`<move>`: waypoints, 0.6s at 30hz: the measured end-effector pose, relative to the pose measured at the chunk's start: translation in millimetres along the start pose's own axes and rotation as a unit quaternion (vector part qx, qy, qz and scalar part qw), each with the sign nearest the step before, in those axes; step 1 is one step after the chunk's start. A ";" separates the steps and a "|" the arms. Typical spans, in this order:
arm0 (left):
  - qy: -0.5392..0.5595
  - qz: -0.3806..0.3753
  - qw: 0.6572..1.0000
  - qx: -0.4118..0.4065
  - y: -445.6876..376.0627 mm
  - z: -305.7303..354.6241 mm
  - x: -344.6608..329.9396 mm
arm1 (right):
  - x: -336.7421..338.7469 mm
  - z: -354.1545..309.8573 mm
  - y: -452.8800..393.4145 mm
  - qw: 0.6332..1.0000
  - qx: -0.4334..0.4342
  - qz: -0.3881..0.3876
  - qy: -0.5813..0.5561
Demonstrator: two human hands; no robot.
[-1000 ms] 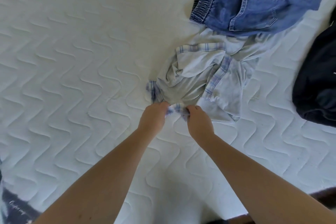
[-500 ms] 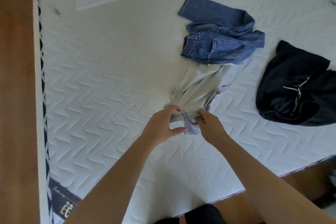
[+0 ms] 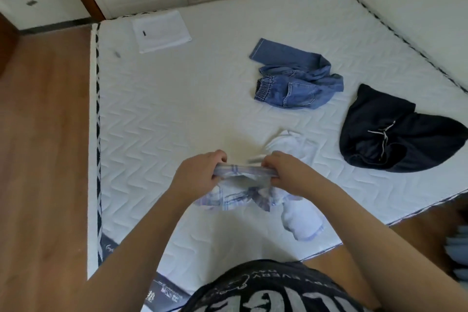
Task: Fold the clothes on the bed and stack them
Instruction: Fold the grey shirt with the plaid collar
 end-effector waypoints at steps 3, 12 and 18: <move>-0.005 0.027 1.000 -0.003 19.6 -6.0 22.3 | 10.7 -19.3 12.4 0.999 -0.010 0.033 0.030; -0.020 0.053 0.997 0.060 47.4 -36.8 13.3 | 41.1 -54.7 43.7 0.980 -0.045 0.193 0.022; 0.349 0.061 0.926 0.133 66.3 -44.3 -1.1 | 53.6 -44.2 55.7 0.965 -0.046 0.202 -0.162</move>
Point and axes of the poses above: each hand's wrist, its own y-axis away from the middle knuckle, its own x-axis out of the back of the hand, z = x × y, the point moved 5 cm from there along -y, towards the middle knuckle, and after that the axes turned 11 degrees about -z, right-handed, at the moved point
